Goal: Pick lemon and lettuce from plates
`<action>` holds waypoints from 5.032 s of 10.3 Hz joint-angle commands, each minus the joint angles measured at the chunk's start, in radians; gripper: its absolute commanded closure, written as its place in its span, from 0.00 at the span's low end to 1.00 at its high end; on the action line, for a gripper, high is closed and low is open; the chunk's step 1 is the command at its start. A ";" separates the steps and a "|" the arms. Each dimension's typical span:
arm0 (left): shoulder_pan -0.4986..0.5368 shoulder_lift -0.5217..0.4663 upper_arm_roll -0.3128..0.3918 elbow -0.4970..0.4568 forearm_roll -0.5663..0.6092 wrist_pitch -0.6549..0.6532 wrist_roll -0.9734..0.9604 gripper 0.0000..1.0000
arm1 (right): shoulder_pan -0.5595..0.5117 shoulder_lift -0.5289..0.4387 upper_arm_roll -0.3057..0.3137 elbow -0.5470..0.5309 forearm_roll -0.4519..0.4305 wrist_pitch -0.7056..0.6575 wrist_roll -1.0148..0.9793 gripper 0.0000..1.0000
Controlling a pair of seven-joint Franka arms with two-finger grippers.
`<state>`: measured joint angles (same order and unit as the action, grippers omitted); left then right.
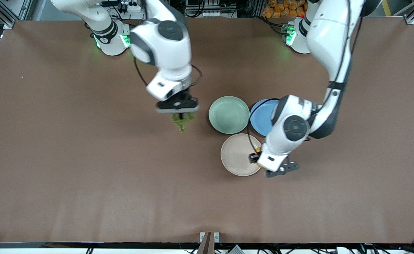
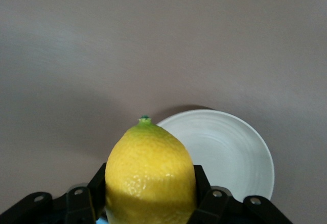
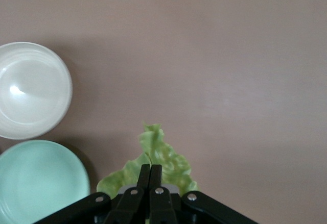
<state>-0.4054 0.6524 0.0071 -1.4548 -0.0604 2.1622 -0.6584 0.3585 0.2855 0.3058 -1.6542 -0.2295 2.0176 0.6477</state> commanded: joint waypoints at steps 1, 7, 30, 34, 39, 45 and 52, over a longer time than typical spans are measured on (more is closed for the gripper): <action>0.045 -0.077 -0.003 -0.080 -0.012 -0.025 0.063 1.00 | -0.171 -0.107 -0.052 -0.056 0.110 -0.161 -0.312 1.00; 0.151 -0.148 0.002 -0.211 -0.007 -0.024 0.285 1.00 | -0.318 -0.149 -0.260 -0.307 0.154 -0.042 -0.644 1.00; 0.385 -0.196 -0.006 -0.418 0.100 0.133 0.591 0.00 | -0.302 -0.050 -0.369 -0.421 0.329 0.342 -0.638 0.00; 0.385 -0.434 -0.007 -0.651 0.097 0.159 0.577 0.00 | -0.303 -0.193 -0.384 -0.323 0.323 0.108 -0.651 0.00; 0.402 -0.669 -0.009 -0.881 0.080 0.186 0.574 0.00 | -0.302 -0.365 -0.384 -0.200 0.236 -0.177 -0.654 0.00; 0.395 -0.680 -0.038 -0.631 0.074 0.020 0.571 0.00 | -0.313 -0.365 -0.392 0.048 0.237 -0.466 -0.743 0.00; 0.393 -0.672 -0.047 -0.130 0.042 -0.519 0.562 0.00 | -0.316 -0.365 -0.392 0.100 0.245 -0.516 -0.737 0.00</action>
<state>-0.0138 -0.0430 -0.0335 -1.6693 0.0059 1.7227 -0.0960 0.0458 -0.0937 -0.0840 -1.5942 0.0177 1.5373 -0.0813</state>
